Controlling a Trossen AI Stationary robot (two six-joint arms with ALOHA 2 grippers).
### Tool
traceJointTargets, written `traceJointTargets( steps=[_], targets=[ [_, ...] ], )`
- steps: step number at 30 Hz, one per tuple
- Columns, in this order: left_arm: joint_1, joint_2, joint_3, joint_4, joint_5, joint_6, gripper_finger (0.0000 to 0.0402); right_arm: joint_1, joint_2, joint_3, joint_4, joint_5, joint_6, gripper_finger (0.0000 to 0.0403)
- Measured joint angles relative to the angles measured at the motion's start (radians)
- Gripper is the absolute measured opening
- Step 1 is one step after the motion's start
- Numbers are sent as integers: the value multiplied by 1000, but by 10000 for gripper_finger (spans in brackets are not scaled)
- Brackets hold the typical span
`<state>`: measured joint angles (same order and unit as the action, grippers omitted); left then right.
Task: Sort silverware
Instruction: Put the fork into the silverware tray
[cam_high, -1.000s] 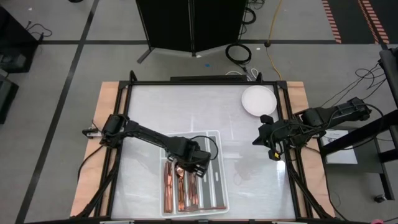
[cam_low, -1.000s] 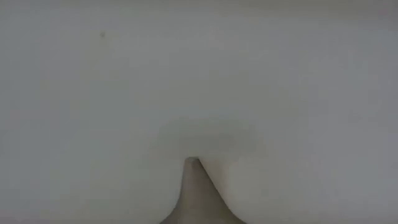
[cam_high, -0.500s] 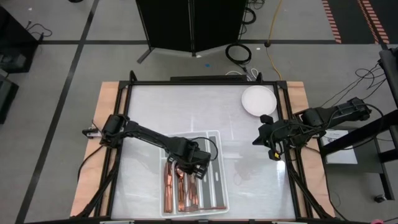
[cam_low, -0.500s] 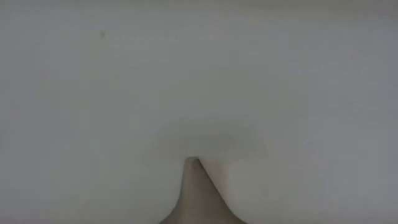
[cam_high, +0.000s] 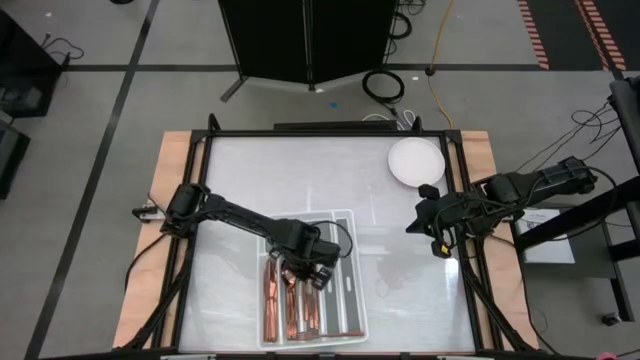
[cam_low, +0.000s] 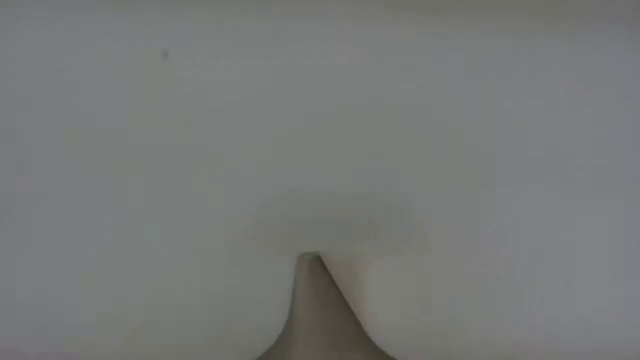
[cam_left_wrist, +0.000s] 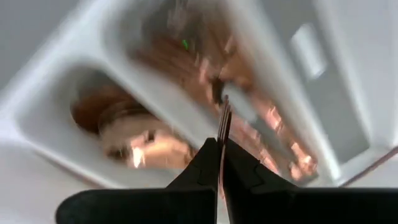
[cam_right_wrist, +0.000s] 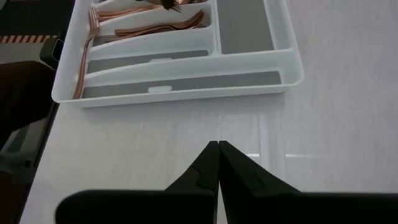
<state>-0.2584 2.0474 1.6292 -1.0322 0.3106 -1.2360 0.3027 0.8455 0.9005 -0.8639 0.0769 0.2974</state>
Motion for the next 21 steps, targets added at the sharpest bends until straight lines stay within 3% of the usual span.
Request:
traceJointTargets(
  steps=[9, 21],
  targets=[
    [-8, -19, -10, 286, -214, 18, 4, 0, 0, 0, -10, -5, 32, 0],
    [-44, -25, -102, 301, -341, -121, 1, 0, 0, 0, -47, -5, 31, 0]
  ],
)
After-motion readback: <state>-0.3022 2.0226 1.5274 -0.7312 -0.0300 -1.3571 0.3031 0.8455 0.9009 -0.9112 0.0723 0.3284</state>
